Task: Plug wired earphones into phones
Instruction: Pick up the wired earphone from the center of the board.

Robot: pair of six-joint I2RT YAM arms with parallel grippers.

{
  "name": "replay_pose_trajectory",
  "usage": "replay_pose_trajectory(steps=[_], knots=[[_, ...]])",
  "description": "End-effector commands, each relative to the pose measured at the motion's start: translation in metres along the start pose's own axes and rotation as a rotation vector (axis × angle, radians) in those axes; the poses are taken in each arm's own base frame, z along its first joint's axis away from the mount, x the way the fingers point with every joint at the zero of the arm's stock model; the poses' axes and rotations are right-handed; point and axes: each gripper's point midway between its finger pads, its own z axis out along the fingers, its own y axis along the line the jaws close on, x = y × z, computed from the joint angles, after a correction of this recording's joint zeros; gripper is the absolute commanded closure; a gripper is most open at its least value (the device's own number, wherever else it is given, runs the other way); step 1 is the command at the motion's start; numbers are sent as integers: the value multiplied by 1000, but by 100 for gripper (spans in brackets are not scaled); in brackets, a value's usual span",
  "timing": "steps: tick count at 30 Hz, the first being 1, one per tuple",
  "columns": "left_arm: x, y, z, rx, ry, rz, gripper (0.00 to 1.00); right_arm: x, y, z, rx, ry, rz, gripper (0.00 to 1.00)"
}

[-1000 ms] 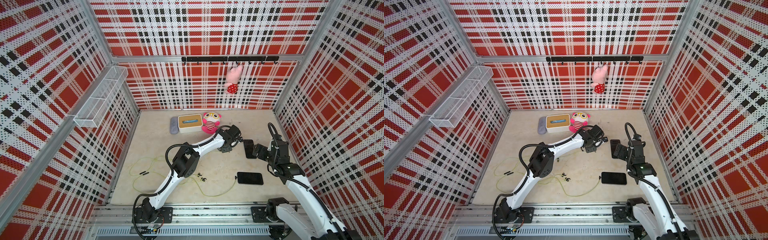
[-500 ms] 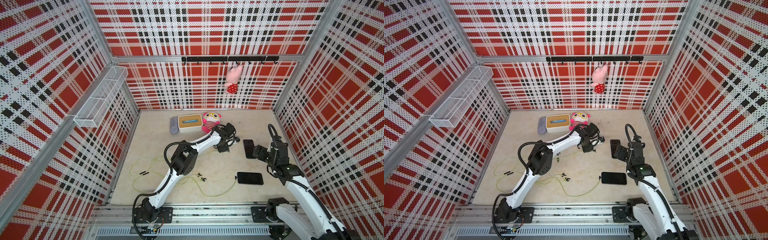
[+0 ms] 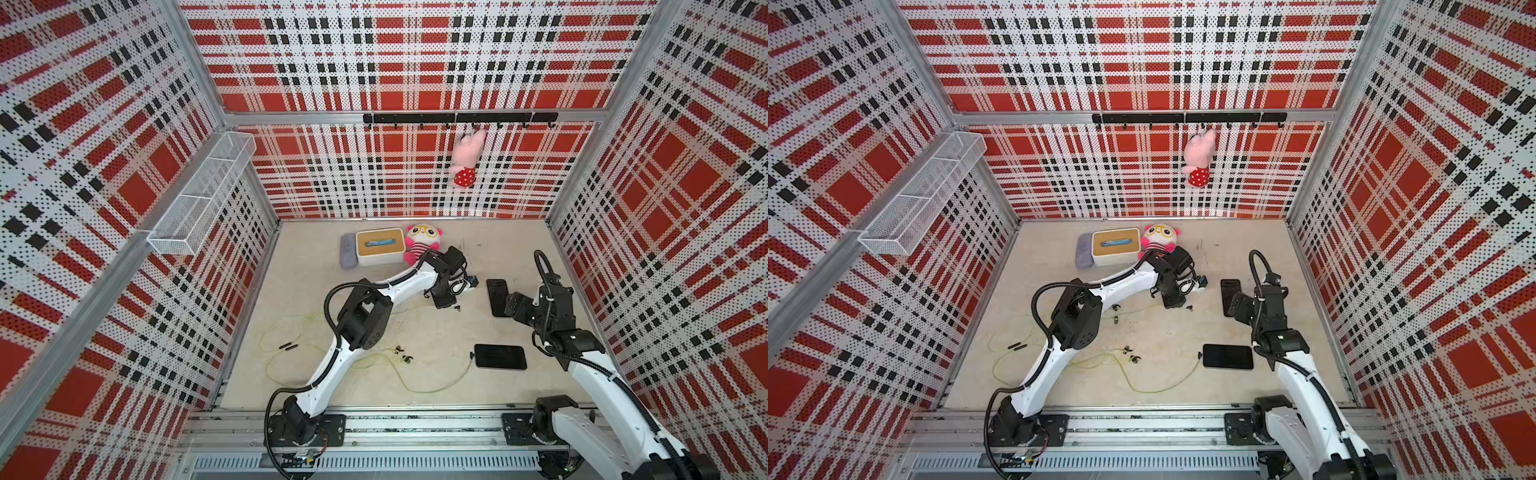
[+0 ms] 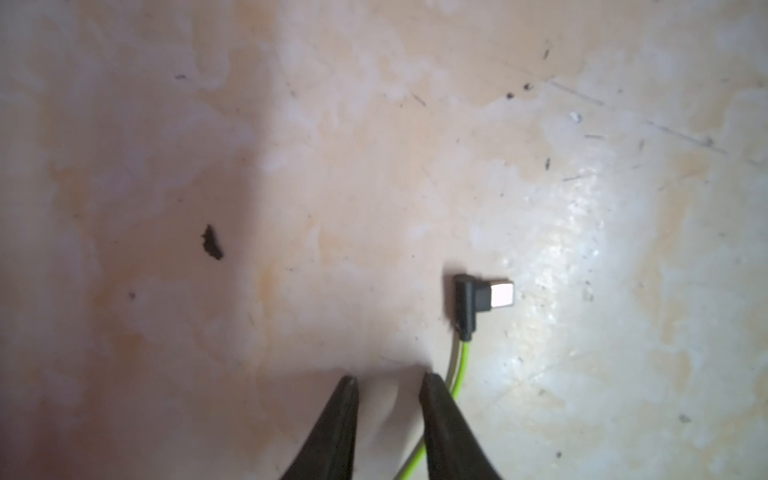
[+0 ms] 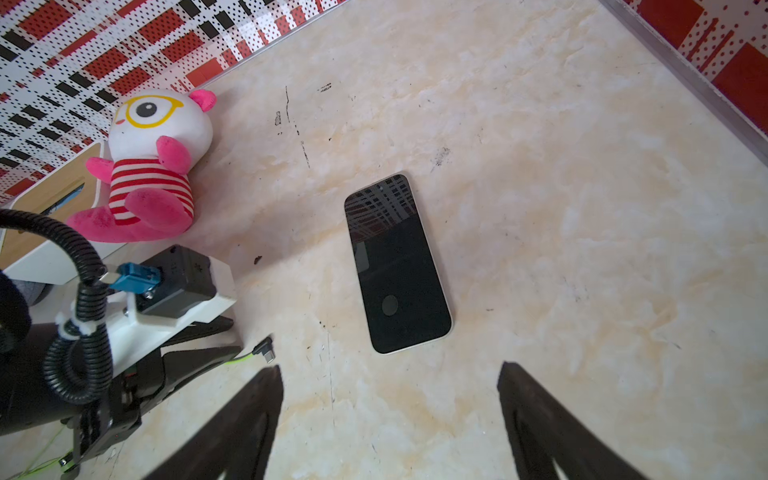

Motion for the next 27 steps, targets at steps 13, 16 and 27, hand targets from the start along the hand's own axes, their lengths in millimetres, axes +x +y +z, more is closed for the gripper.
replay_pose_trajectory(steps=[13, 16, 27], knots=[[-11, -5, -16, 24, -90, -29, 65, 0, 1, -3, -28, -31, -32, 15], [-11, -5, -21, 11, -89, -17, 63, 0, 5, -4, -53, -39, -42, 15], [-22, -11, -36, 49, -154, 15, 58, 2, 11, -3, -80, -19, -61, 15]])
